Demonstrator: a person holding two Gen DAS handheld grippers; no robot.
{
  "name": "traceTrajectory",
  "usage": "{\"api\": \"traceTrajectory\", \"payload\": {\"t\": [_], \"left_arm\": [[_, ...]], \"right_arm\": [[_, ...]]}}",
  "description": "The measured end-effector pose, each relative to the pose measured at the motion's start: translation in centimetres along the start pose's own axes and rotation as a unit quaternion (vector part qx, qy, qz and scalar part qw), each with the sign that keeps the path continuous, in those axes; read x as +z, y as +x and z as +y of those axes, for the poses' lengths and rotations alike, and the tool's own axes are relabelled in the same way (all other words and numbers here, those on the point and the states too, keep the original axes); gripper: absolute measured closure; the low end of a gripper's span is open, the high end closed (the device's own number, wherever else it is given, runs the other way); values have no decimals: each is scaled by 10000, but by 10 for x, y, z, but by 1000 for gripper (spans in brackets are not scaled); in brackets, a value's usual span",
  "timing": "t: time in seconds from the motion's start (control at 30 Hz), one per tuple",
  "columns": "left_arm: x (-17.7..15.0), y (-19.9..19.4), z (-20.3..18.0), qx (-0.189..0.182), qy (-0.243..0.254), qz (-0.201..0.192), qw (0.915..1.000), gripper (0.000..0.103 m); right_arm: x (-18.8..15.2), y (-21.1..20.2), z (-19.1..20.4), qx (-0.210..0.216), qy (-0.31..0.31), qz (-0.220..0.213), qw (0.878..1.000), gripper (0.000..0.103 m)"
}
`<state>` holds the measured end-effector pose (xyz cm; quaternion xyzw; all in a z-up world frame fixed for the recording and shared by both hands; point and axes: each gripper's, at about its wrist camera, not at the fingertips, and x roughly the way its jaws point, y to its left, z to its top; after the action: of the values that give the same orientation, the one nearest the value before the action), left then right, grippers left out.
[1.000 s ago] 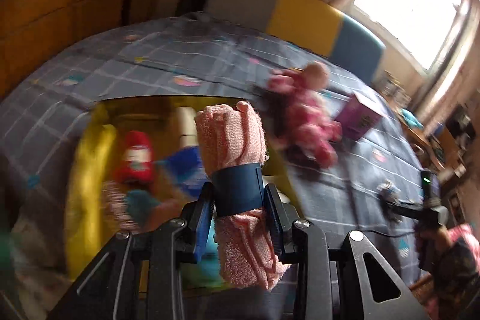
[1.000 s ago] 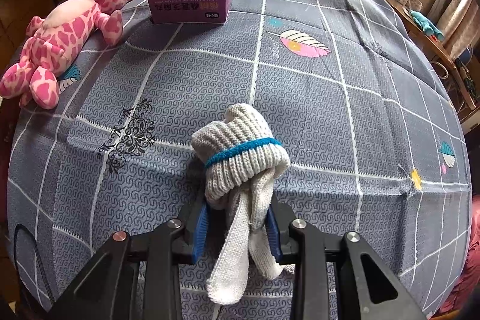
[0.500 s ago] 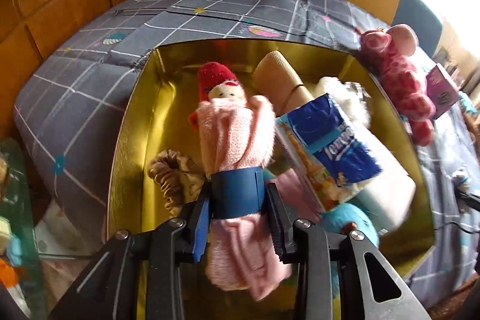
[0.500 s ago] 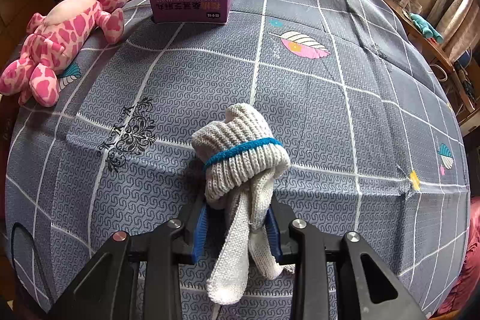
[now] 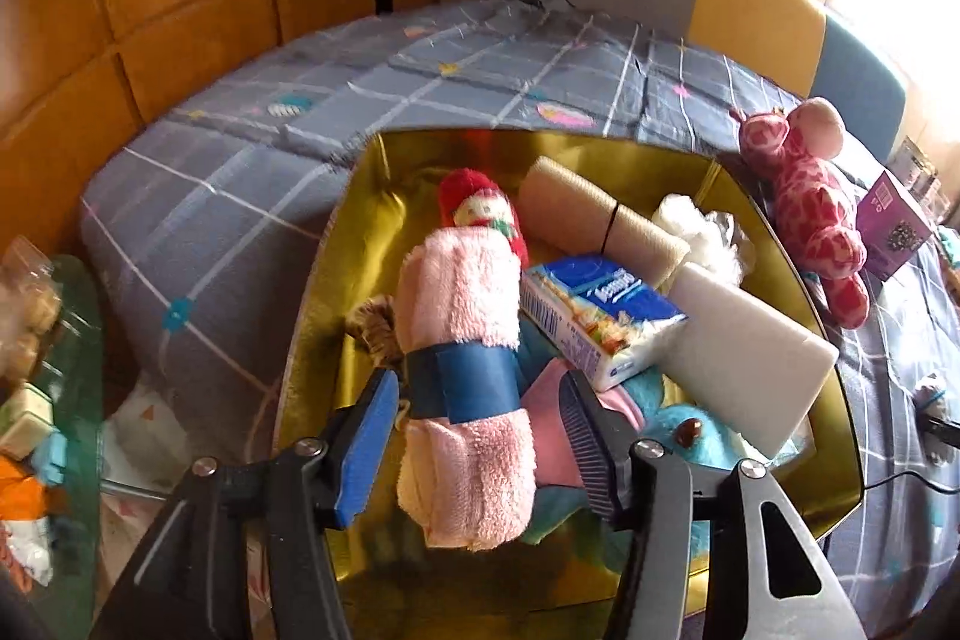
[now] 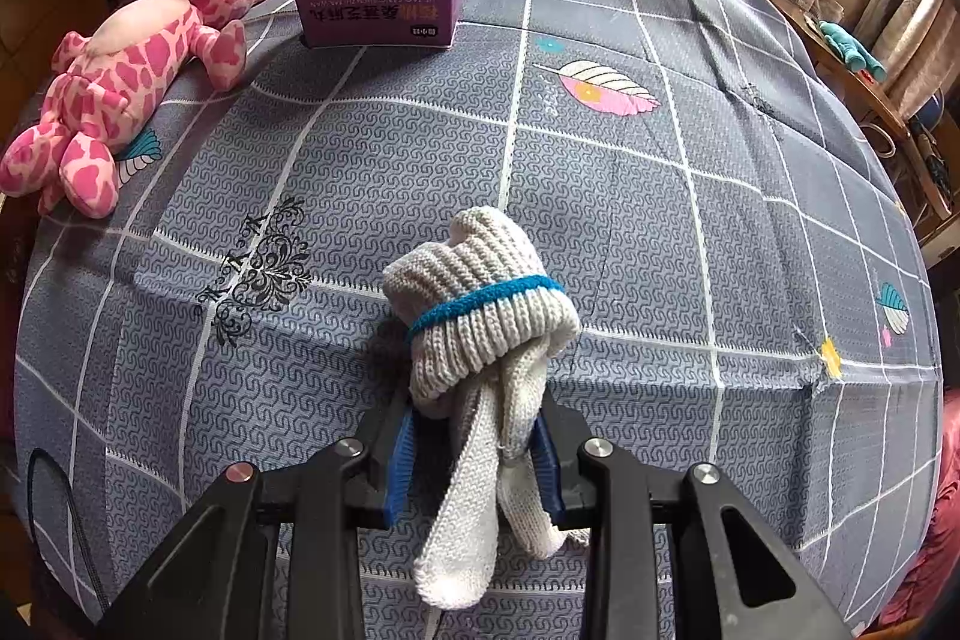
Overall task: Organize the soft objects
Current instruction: 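Carry the pink sock into the gold tin and open the left tool, then carry the white sock into the gold tin and open the right tool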
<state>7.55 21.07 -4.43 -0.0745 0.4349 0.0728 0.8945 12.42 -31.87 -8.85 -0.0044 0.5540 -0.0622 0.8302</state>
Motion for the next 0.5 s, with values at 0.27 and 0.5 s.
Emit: {"api": "traceTrajectory", "payload": {"t": [0.27,0.5], "left_arm": [[0,-33,-15,124,170,-633,9978,37],[-3,-51,-32,-90,313,-781,9964,36]], "right_arm": [[-1,-1,1,-63,-80,-32,9999,70],[-3,-2,3,-132,-164,-62,9998,70]]}}
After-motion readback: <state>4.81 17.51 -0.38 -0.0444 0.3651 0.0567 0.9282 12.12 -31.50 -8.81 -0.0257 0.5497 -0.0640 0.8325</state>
